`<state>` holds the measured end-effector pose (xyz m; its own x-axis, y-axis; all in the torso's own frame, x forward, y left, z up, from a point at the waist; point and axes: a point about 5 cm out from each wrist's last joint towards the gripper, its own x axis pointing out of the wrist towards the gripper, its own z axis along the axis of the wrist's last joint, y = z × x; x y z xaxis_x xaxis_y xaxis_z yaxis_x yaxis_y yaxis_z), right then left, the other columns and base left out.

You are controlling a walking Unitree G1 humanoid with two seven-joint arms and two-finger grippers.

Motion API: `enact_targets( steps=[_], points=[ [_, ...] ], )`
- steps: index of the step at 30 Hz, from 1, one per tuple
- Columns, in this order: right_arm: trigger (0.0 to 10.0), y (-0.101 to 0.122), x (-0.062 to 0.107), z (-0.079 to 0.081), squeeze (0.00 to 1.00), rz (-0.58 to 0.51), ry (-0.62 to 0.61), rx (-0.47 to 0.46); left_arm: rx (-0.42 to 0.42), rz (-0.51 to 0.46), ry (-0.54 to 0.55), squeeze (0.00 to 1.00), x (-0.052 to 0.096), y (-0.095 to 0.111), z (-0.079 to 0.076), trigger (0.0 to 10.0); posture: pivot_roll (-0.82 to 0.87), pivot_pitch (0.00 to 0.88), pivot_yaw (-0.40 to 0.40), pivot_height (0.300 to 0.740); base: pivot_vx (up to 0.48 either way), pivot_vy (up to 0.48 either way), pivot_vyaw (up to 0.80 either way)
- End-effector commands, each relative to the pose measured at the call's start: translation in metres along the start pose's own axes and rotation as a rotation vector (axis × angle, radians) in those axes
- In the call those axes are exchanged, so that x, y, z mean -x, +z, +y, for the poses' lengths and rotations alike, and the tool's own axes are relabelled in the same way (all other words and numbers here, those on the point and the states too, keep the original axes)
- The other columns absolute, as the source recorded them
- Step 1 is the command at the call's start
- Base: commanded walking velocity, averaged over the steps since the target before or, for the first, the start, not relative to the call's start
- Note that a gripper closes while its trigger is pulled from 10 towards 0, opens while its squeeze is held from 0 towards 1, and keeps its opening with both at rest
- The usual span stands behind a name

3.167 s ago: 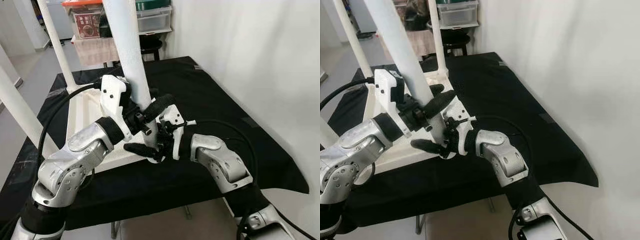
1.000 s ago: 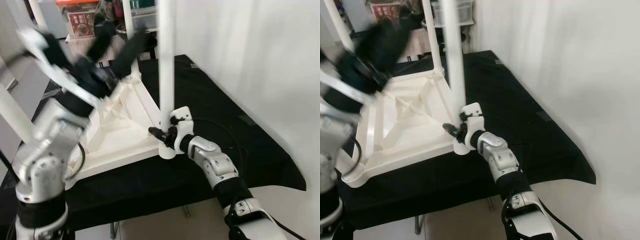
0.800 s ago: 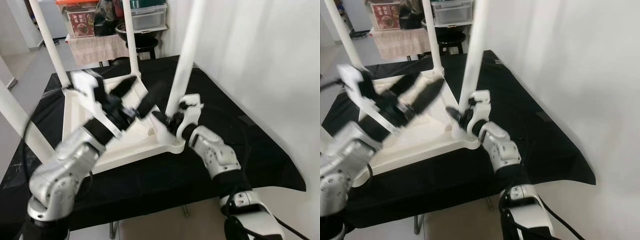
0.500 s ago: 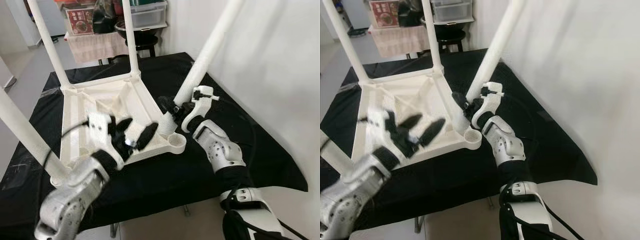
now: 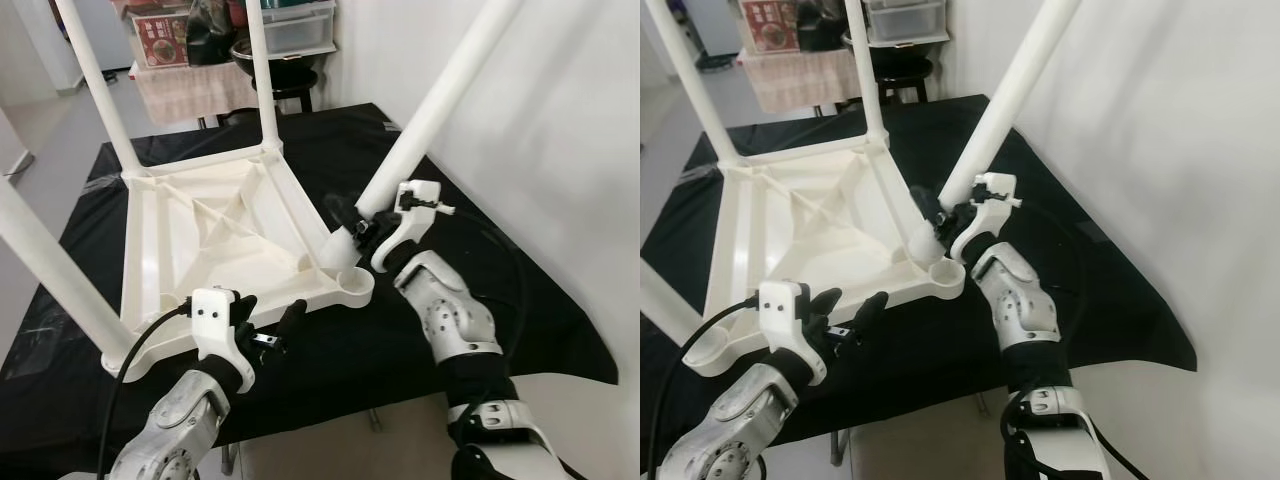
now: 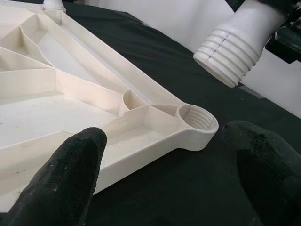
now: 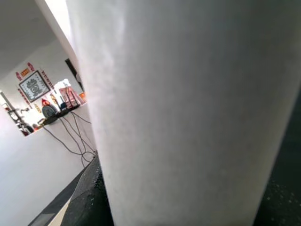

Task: Building children table

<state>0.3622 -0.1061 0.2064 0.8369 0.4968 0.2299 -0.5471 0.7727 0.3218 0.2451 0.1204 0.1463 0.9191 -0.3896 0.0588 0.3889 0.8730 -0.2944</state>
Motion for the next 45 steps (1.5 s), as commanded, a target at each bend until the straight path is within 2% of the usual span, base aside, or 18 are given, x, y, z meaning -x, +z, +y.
enact_targets(
  steps=[1, 3, 5, 6, 9, 11, 13, 14, 16, 17, 19, 22, 23, 25, 31, 33, 36, 45],
  points=[
    [10.0, 0.000, -0.004, 0.002, 0.00, 0.007, -0.030, 0.051, -0.022, -0.001, 0.022, 0.00, 0.002, -0.002, 0.004, 10.0, -0.08, 0.036, 0.032, 0.740, 0.000, 0.000, 0.00],
    [10.0, -0.002, -0.005, 0.001, 0.00, 0.025, -0.056, 0.075, -0.033, 0.000, 0.024, 0.00, 0.002, -0.003, 0.005, 10.0, -0.08, 0.036, 0.032, 0.740, 0.000, 0.000, 0.00],
    [10.0, -0.012, -0.004, 0.001, 0.00, 0.051, -0.145, 0.206, -0.056, -0.007, 0.037, 0.00, 0.001, -0.005, 0.006, 10.0, -0.08, 0.033, 0.035, 0.740, 0.000, 0.000, 0.00],
    [10.0, -0.014, -0.003, 0.001, 0.00, 0.042, -0.165, 0.227, -0.061, -0.009, 0.042, 0.00, 0.001, -0.005, 0.006, 10.0, -0.08, 0.033, 0.035, 0.740, 0.000, 0.000, 0.00],
    [10.0, -0.017, -0.002, 0.001, 0.00, 0.037, -0.178, 0.231, -0.069, -0.015, 0.052, 0.00, 0.000, -0.005, 0.007, 10.0, -0.08, 0.034, 0.035, 0.740, 0.000, 0.000, 0.00],
    [10.0, -0.023, 0.001, 0.005, 0.00, 0.054, -0.142, 0.223, -0.076, -0.023, 0.066, 0.00, 0.000, -0.004, 0.009, 10.0, -0.08, 0.033, 0.034, 0.740, 0.000, 0.000, 0.00],
    [10.0, -0.027, 0.005, 0.009, 0.00, 0.057, -0.102, 0.201, -0.081, -0.030, 0.078, 0.00, 0.000, -0.004, 0.010, 10.0, -0.08, 0.033, 0.033, 0.740, 0.000, 0.000, 0.00],
    [10.0, -0.033, 0.011, 0.015, 0.00, 0.049, -0.037, 0.137, -0.088, -0.034, 0.093, 0.00, -0.001, -0.004, 0.012, 10.0, -0.08, 0.033, 0.033, 0.740, 0.000, 0.000, 0.00],
    [10.0, -0.034, 0.012, 0.016, 0.00, 0.047, -0.026, 0.122, -0.090, -0.035, 0.095, 0.00, -0.001, -0.004, 0.012, 10.0, -0.08, 0.033, 0.033, 0.740, 0.000, 0.000, 0.00],
    [10.0, -0.039, 0.018, 0.022, 0.00, 0.036, 0.046, 0.055, -0.092, -0.036, 0.098, 0.00, -0.001, -0.004, 0.012, 10.0, -0.08, 0.032, 0.035, 0.740, 0.000, 0.000, 0.00],
    [10.0, -0.044, 0.026, 0.029, 0.00, 0.016, 0.130, -0.019, -0.093, -0.038, 0.102, 0.00, -0.002, -0.005, 0.013, 10.0, -0.08, 0.032, 0.035, 0.740, 0.000, 0.000, 0.00],
    [10.0, -0.048, 0.030, 0.031, 0.00, 0.010, 0.153, -0.061, -0.098, -0.035, 0.101, 0.00, -0.003, -0.006, 0.014, 10.0, -0.08, 0.033, 0.040, 0.740, 0.000, 0.000, 0.00],
    [10.0, -0.048, 0.031, 0.030, 0.00, -0.002, 0.166, -0.121, -0.107, -0.028, 0.100, 0.00, -0.003, -0.007, 0.014, 10.0, -0.08, 0.033, 0.041, 0.740, 0.000, 0.000, 0.00],
    [10.0, -0.049, 0.031, 0.029, 0.00, 0.000, 0.174, -0.171, -0.128, -0.014, 0.097, 0.00, -0.004, -0.009, 0.014, 10.0, -0.08, 0.034, 0.046, 0.740, 0.000, 0.000, 0.00],
    [10.0, -0.054, 0.031, 0.031, 0.00, 0.021, 0.200, -0.218, -0.137, -0.002, 0.093, 0.00, -0.006, -0.012, 0.014, 10.0, -0.08, 0.034, 0.050, 0.740, 0.000, 0.000, 0.00],
    [10.0, -0.057, 0.032, 0.027, 0.00, 0.026, 0.191, -0.279, -0.136, -0.001, 0.090, 0.00, -0.007, -0.014, 0.015, 10.0, -0.08, 0.029, 0.053, 0.740, 0.000, 0.000, 0.00],
    [10.0, -0.058, 0.032, 0.025, 0.00, 0.028, 0.181, -0.301, -0.138, -0.002, 0.083, 0.00, -0.008, -0.014, 0.014, 10.0, -0.08, 0.027, 0.053, 0.740, 0.000, 0.000, 0.00],
    [10.0, -0.058, 0.032, 0.026, 0.00, 0.039, 0.204, -0.294, -0.127, -0.003, 0.077, 0.00, -0.009, -0.016, 0.013, 10.0, -0.08, 0.018, 0.048, 0.740, 0.000, 0.000, 0.00]
  ],
)
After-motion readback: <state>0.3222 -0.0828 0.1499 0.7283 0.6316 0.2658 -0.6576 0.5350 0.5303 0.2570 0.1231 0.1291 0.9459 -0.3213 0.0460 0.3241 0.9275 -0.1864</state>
